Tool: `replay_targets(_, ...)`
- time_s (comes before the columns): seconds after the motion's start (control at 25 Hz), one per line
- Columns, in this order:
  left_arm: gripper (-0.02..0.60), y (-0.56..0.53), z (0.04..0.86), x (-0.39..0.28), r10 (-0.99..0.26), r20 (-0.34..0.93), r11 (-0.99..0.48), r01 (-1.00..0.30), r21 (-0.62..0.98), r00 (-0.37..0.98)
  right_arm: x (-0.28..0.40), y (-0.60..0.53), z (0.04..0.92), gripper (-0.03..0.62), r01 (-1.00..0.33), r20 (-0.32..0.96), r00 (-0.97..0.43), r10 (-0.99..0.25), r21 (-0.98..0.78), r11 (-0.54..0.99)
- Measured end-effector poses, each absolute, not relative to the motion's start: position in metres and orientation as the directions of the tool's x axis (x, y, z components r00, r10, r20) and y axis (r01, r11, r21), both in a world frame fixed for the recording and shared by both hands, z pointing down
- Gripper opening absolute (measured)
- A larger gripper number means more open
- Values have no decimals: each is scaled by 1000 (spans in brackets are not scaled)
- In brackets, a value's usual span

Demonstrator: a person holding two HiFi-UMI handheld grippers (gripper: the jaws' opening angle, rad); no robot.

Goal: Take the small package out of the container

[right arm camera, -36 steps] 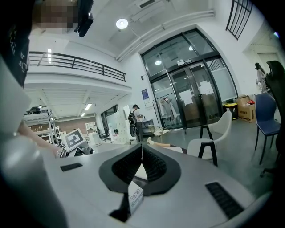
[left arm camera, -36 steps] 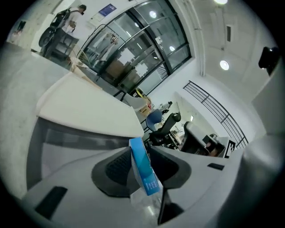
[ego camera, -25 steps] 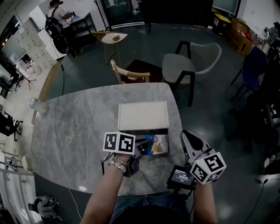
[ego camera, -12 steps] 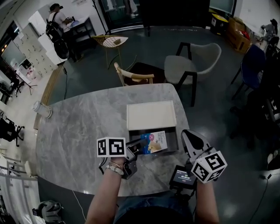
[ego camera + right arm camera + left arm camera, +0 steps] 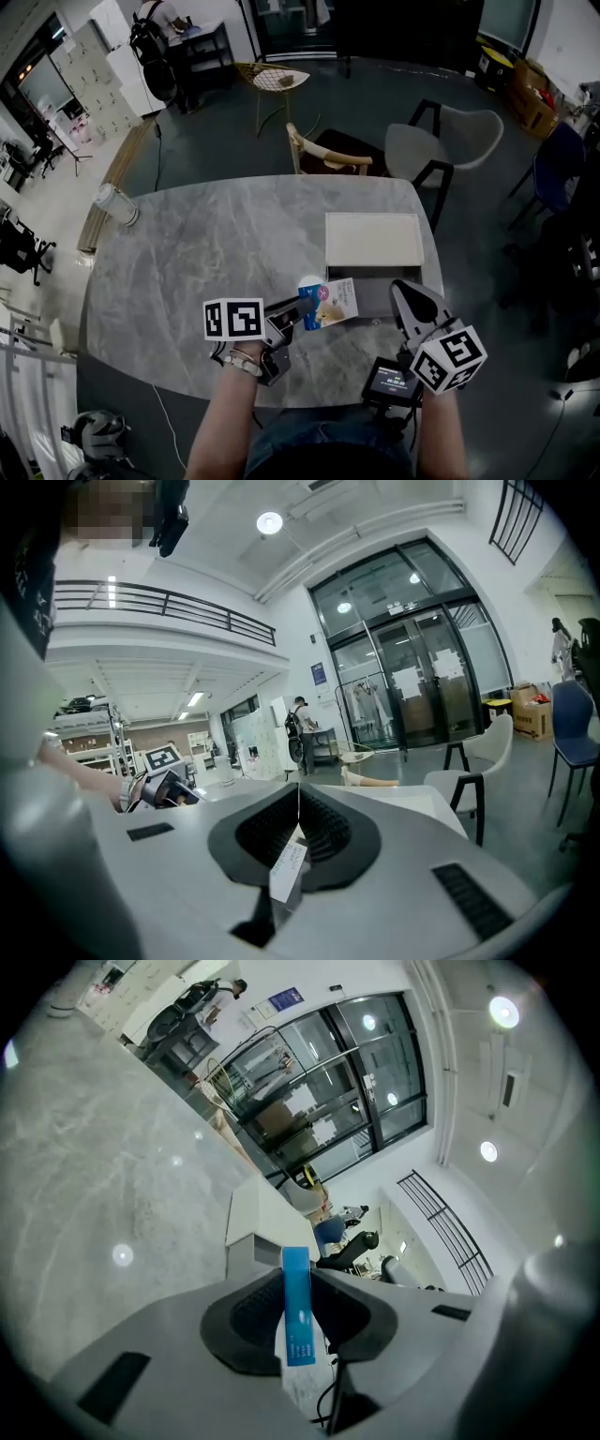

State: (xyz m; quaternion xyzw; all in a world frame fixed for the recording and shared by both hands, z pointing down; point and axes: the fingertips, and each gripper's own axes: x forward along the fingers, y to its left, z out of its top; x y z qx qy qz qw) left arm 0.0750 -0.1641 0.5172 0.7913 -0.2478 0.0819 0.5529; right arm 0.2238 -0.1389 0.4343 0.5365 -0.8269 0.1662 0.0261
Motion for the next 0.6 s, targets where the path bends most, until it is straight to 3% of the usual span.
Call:
replay_targets(0.28, 94, -161, 508, 10, -373, 346, -253, -453, 855, 861, 167, -130, 430, 26, -891, 268, -449, -853, -204, 405)
replay_targets(0.6, 93, -159, 491, -2, -440, 230, -291, -380, 878, 868, 151, -124, 423, 26, -889, 292, -458, -840, -143, 435)
